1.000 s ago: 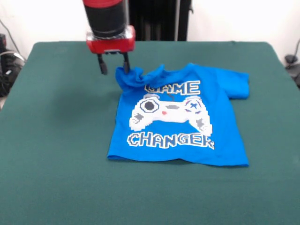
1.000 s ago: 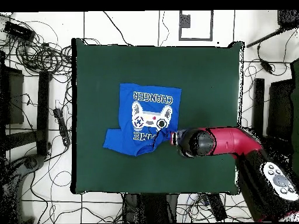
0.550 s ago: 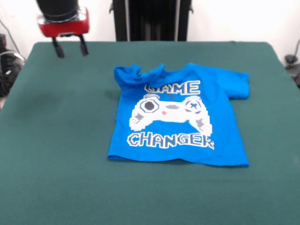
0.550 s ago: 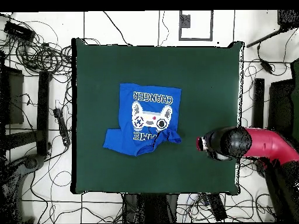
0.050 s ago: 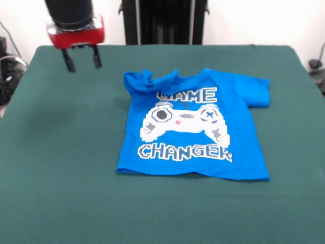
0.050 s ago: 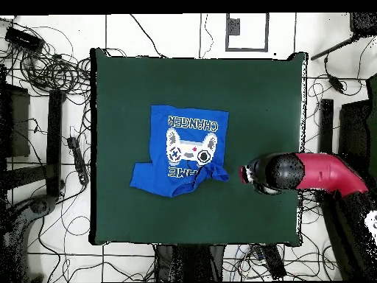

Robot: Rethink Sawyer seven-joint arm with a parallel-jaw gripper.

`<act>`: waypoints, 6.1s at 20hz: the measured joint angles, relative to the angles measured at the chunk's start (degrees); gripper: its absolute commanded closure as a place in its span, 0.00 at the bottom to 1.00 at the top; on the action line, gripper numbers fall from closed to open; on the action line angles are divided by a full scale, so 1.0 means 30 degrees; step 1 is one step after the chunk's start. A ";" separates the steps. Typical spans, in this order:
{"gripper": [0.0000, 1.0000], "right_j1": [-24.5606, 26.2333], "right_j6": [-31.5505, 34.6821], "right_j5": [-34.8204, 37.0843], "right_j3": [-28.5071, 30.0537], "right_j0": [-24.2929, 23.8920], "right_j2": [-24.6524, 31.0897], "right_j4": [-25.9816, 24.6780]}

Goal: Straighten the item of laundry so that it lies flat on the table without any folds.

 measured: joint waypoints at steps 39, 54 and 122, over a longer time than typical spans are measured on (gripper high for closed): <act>0.00 0.2278 0.0360 -0.8396 0.0022 0.6268 -0.4833 0.1813; 0.00 0.2532 0.0360 -0.9839 0.1976 0.6264 -0.5807 0.1836; 0.00 -0.0278 0.0360 -0.9835 0.2663 0.6938 -0.6006 0.4214</act>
